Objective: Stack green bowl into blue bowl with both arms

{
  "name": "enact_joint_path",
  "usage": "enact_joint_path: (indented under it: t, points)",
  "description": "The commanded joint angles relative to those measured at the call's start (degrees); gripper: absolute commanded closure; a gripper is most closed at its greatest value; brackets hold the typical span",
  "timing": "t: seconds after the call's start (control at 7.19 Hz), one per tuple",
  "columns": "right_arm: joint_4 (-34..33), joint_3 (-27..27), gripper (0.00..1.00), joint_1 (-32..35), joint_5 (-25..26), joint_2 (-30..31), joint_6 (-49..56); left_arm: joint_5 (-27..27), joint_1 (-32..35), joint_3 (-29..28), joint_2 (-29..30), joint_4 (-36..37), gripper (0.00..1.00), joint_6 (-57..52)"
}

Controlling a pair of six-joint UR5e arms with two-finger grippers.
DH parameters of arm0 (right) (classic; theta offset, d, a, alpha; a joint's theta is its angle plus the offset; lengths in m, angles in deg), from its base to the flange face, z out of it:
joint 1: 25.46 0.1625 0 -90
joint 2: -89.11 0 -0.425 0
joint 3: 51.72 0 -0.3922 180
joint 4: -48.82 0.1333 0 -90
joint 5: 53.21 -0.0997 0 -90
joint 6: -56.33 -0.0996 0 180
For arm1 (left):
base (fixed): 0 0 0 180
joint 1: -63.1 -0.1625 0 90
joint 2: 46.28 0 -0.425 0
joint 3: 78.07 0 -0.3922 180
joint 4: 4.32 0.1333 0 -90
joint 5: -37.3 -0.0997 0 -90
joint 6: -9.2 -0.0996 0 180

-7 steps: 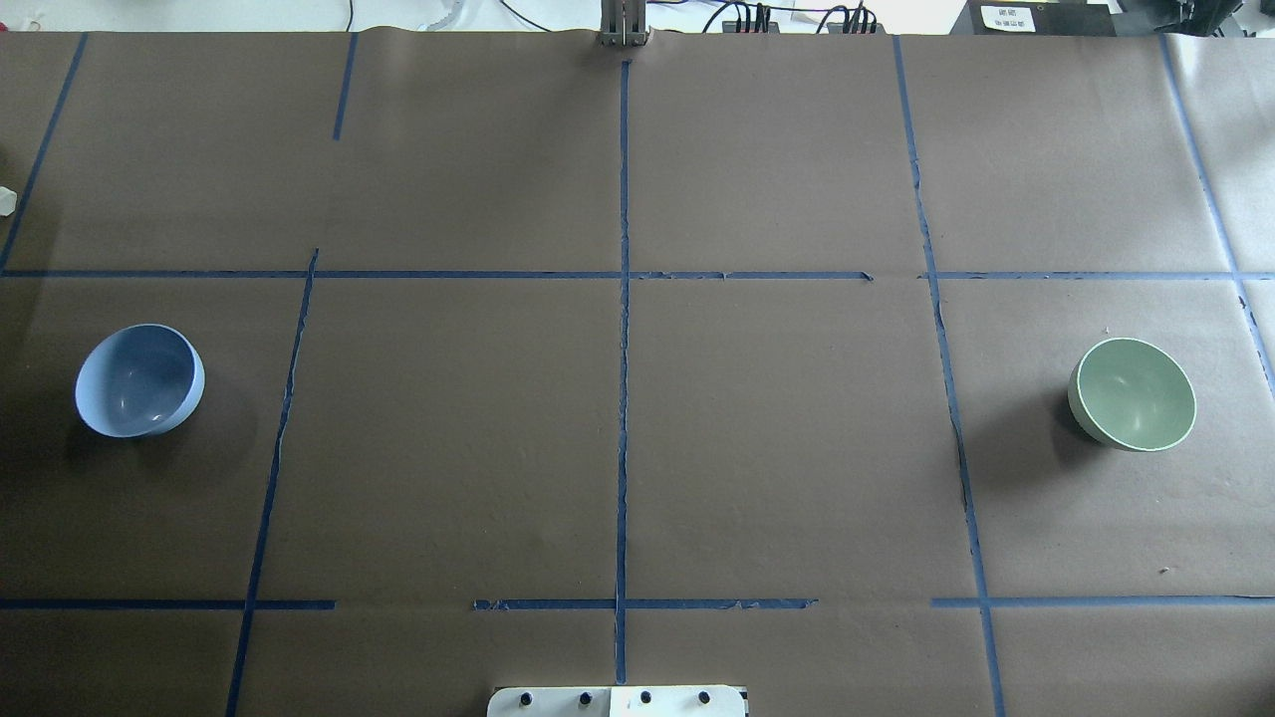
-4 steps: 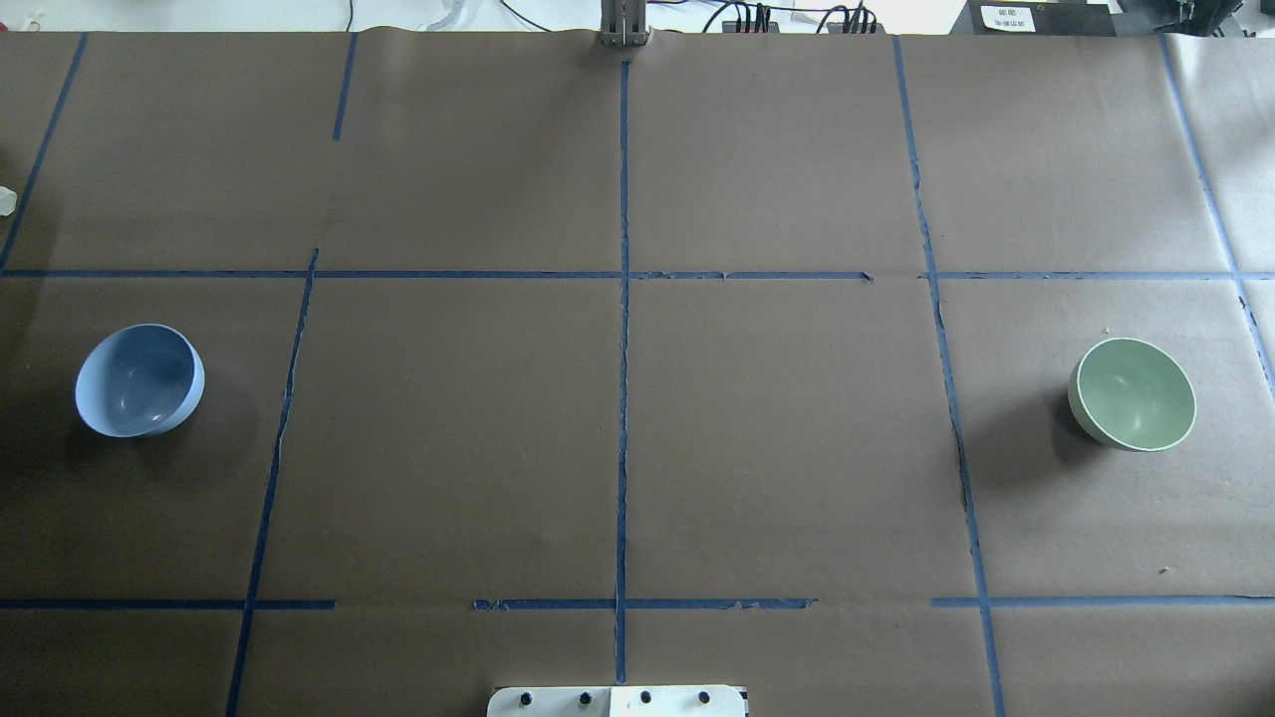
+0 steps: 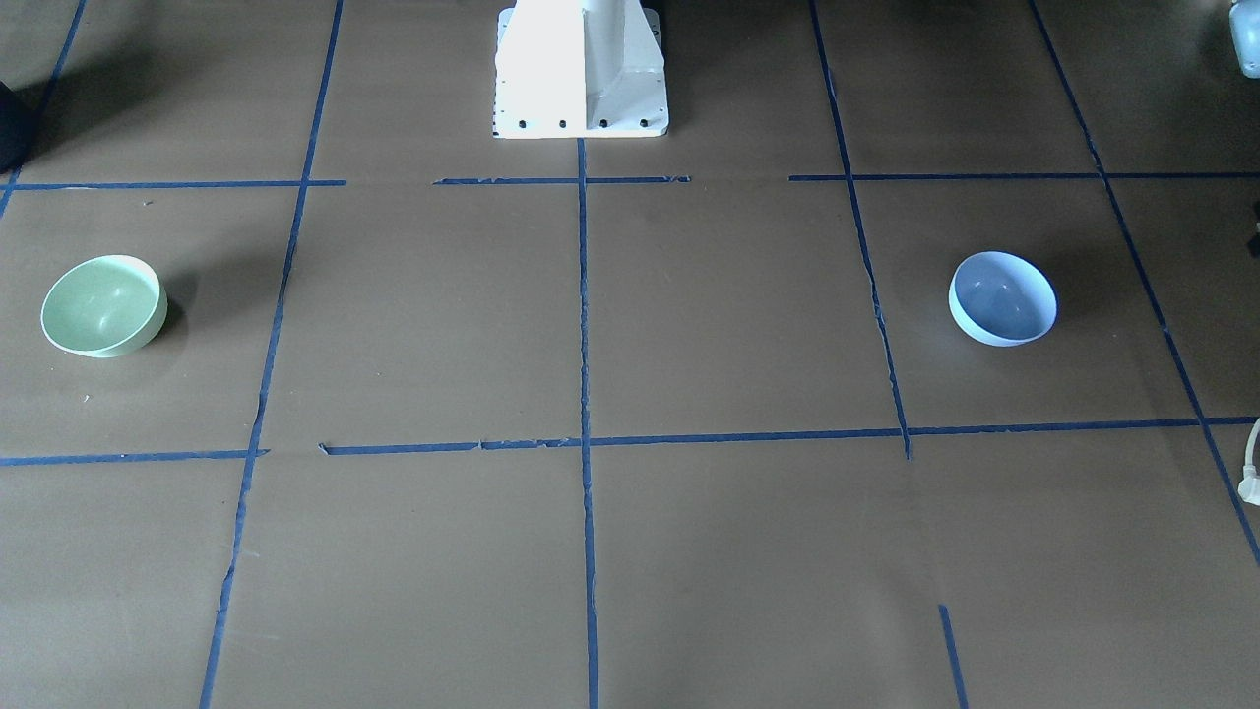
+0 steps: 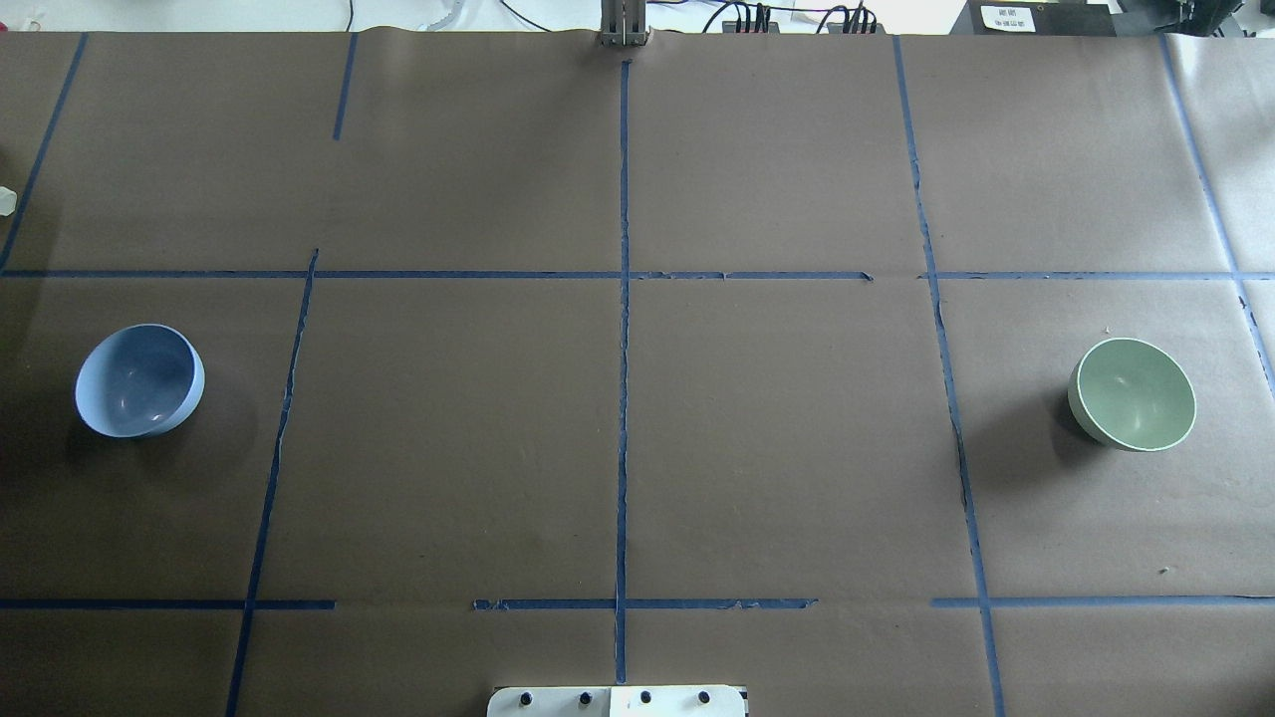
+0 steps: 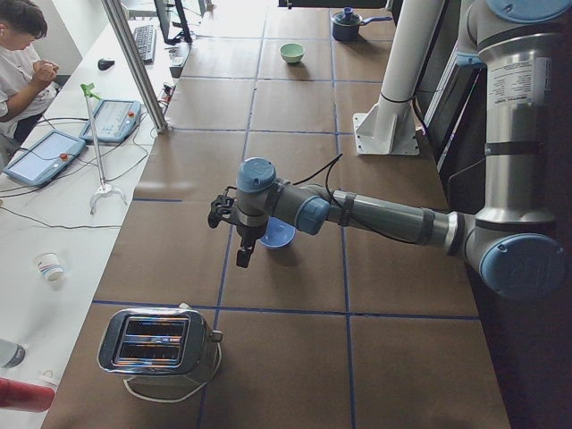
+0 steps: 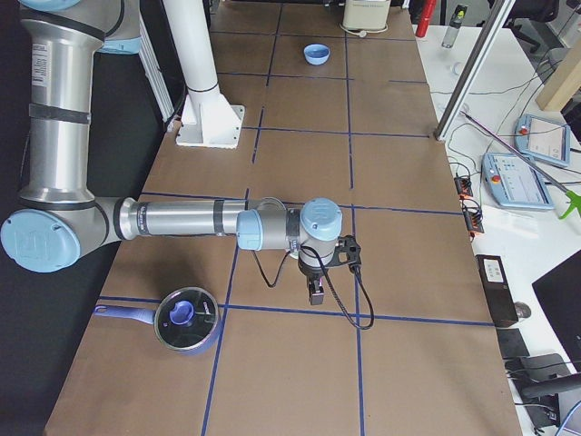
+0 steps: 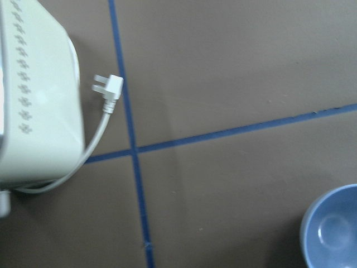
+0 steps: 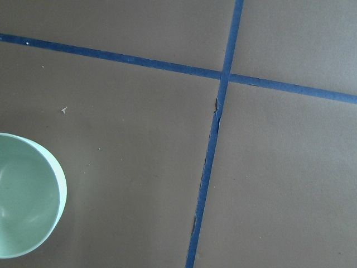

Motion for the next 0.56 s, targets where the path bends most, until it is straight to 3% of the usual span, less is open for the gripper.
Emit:
enact_joint_path:
  t: [0.0, 0.28, 0.42]
  points:
    - [0.0, 0.0, 0.0, -0.1, 0.0, 0.0, 0.0, -1.2, -12.8, -0.7, -2.8, -10.6, 0.0, 19.5]
    - [0.0, 0.1, 0.0, -0.1, 0.0, 0.1, 0.0, -9.0, -18.8, -2.8, 0.3, -13.1, 0.0, 29.8]
    - [-0.1, 0.2, 0.0, -0.1, 0.0, 0.1, 0.0, -9.0, -19.5, -5.6, 1.9, -13.1, 0.0, 29.9]
